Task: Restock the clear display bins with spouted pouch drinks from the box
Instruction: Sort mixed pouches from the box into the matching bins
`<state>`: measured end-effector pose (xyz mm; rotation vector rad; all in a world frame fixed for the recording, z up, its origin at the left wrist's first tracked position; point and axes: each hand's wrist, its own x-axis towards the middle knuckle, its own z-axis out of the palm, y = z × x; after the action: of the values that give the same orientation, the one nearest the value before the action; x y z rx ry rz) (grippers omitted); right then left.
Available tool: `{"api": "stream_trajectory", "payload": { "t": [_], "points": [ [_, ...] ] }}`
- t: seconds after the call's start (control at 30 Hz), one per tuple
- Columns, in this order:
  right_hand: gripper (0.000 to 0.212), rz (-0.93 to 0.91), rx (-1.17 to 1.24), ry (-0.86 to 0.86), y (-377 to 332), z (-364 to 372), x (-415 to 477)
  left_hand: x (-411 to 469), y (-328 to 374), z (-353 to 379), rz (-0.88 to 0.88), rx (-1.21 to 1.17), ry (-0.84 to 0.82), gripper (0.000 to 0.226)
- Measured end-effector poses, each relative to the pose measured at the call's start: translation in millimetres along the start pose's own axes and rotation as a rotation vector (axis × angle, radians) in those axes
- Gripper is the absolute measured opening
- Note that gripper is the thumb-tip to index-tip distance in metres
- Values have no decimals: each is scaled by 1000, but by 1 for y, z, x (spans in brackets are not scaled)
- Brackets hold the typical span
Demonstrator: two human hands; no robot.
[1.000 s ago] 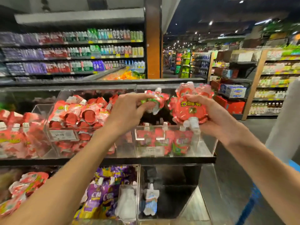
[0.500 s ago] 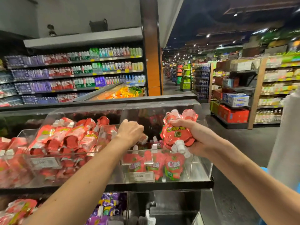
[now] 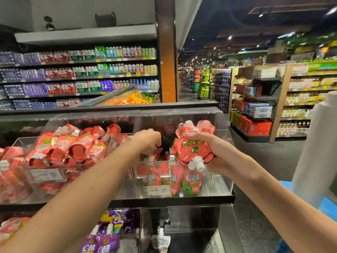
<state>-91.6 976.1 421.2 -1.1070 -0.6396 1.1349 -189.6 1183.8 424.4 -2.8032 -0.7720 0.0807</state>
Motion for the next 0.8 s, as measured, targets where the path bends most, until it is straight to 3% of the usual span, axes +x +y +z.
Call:
{"api": "stream_trajectory", "payload": {
  "t": [0.1, 0.17, 0.3, 0.4, 0.63, 0.8],
  "points": [
    [58, 14, 40, 28, -1, 7, -5, -28, -2, -25, 95, -510, 332, 51],
    [52, 19, 83, 35, -2, 16, -8, -59, 1, -37, 246, -673, 505, 63],
    [50, 59, 128, -28, -1, 38, -11, -107, 8, -35, 464, -598, 453, 77],
    [56, 57, 125, -36, 4, 52, -7, -124, -3, -30, 458, -509, 450, 76],
    [66, 125, -174, -106, 14, 90, -2, -145, -21, -23, 453, -67, 498, 107],
    [92, 154, -113, -132, -5, 95, -3, -146, -36, -26, 477, -480, 310, 96]
  ]
}}
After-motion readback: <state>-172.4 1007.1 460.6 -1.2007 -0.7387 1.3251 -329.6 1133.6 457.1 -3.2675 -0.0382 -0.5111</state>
